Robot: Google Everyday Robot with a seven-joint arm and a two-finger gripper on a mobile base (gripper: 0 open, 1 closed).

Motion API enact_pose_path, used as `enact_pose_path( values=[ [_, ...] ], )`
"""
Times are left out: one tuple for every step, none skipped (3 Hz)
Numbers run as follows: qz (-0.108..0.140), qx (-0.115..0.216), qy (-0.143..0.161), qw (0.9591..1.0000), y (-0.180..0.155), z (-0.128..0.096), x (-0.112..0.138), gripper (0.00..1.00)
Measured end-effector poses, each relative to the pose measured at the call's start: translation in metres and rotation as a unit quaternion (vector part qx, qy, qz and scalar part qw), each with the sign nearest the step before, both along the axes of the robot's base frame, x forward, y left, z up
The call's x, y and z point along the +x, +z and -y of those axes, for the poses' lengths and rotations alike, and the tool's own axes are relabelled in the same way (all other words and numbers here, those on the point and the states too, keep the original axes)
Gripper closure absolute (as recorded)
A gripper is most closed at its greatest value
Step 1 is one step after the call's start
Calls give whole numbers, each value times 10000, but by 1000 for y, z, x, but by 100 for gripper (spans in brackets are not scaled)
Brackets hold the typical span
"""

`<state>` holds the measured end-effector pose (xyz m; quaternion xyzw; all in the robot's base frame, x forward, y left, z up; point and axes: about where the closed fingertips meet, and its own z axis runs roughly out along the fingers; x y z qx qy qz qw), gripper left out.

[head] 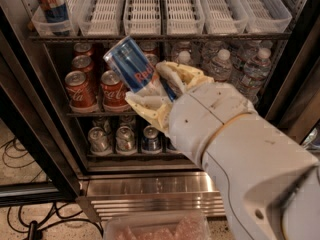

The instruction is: Pick redbull can from top shelf of fridge

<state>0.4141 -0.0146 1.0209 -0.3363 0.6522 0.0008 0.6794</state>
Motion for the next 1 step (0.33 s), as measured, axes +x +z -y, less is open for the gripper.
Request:
enact_pose_path(
  values=[
    [55,57,127,9999,5,-9,-3,100]
  ],
)
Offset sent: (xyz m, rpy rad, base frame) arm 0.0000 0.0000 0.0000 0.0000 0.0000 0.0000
